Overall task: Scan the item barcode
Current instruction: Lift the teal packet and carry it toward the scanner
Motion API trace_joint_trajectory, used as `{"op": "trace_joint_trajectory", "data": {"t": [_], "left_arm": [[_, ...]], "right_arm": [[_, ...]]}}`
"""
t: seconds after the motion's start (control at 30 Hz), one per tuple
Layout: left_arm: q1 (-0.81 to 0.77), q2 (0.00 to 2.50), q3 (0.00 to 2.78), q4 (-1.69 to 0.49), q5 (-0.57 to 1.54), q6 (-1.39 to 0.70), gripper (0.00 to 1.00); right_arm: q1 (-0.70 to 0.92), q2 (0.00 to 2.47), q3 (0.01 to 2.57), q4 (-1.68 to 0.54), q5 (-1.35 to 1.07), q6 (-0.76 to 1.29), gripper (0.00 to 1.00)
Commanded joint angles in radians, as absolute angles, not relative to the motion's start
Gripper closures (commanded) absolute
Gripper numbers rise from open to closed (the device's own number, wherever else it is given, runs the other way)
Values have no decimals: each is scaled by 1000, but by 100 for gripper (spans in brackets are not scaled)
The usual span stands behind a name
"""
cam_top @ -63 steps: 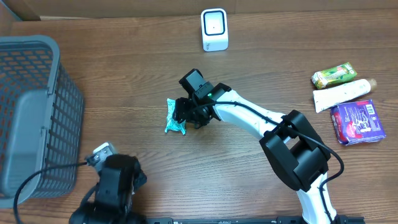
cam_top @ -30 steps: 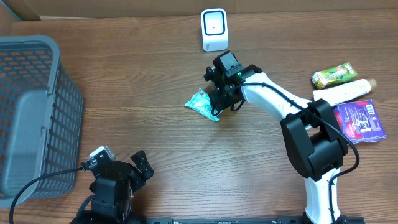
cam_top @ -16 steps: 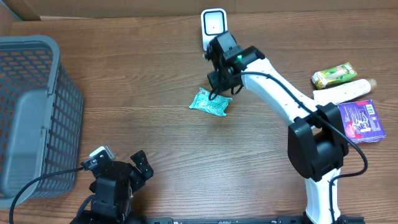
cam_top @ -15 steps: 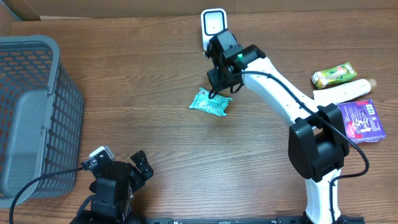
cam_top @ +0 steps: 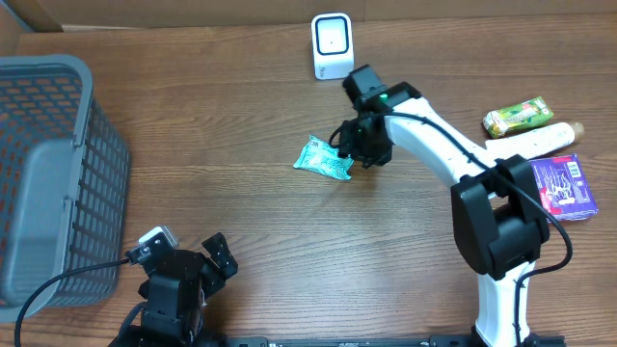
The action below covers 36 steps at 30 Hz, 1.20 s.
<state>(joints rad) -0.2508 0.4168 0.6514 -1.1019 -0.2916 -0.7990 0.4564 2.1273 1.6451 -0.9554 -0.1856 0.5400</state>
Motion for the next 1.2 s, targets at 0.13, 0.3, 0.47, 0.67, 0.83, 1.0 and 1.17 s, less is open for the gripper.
{"op": "trace_joint_trajectory", "data": {"t": [0.13, 0.3, 0.47, 0.67, 0.83, 1.0, 1.17], "left_arm": [[-249, 410, 644, -1100, -295, -809, 0], [-249, 410, 644, -1099, -295, -809, 0], [-249, 410, 644, -1099, -295, -809, 0], [-249, 410, 644, -1099, -295, -809, 0], [-249, 410, 644, -1099, -295, -809, 1], [-249, 410, 644, -1099, -295, -809, 1], [-249, 410, 644, -1099, -295, -809, 1]], "right_arm": [[393, 2110, 1499, -753, -484, 496, 44], [393, 2110, 1378, -554, -557, 605, 45], [412, 2110, 1282, -382, -560, 746, 55], [417, 2109, 1258, -338, -561, 755, 91], [374, 2091, 1265, -338, -659, 646, 96], [295, 1968, 1279, -390, -737, 458, 96], [224, 1784, 1279, -476, -738, 265, 96]]}}
